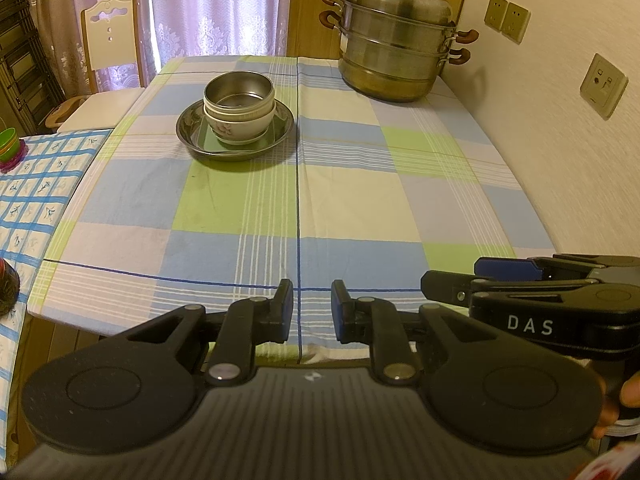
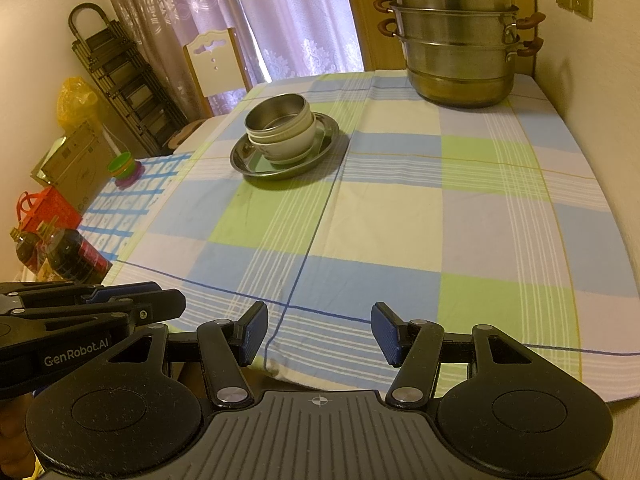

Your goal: Organize plates and bowls

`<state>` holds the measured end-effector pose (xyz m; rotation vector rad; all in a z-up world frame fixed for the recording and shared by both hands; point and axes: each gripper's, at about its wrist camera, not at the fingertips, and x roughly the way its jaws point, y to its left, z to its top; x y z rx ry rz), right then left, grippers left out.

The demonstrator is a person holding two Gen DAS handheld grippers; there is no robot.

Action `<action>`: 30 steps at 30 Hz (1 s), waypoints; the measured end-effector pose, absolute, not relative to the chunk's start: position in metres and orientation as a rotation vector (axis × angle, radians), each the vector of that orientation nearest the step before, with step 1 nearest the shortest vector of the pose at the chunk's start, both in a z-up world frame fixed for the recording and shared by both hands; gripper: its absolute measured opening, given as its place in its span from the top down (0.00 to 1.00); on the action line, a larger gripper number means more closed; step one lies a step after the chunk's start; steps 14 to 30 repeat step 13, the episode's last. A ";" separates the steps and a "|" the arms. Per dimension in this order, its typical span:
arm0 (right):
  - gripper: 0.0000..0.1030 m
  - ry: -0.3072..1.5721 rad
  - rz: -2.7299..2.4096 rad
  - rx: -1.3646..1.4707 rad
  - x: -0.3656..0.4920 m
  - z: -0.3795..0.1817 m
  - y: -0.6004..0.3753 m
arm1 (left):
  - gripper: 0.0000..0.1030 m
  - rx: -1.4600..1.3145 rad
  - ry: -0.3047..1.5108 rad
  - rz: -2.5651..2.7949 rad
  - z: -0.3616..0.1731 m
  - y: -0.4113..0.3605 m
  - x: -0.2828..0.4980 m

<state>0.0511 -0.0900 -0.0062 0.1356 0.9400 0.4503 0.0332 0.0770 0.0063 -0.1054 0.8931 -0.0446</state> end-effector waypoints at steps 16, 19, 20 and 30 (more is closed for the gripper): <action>0.44 0.945 0.456 0.133 0.058 -0.004 -0.097 | 0.82 -0.110 0.901 -0.035 0.006 0.072 0.036; 0.44 0.945 0.456 0.133 0.058 -0.004 -0.097 | 0.82 -0.110 0.901 -0.035 0.006 0.072 0.036; 0.44 0.945 0.456 0.133 0.058 -0.004 -0.097 | 0.82 -0.110 0.901 -0.035 0.006 0.072 0.036; 0.44 0.945 0.456 0.133 0.058 -0.004 -0.097 | 0.82 -0.110 0.901 -0.035 0.006 0.072 0.036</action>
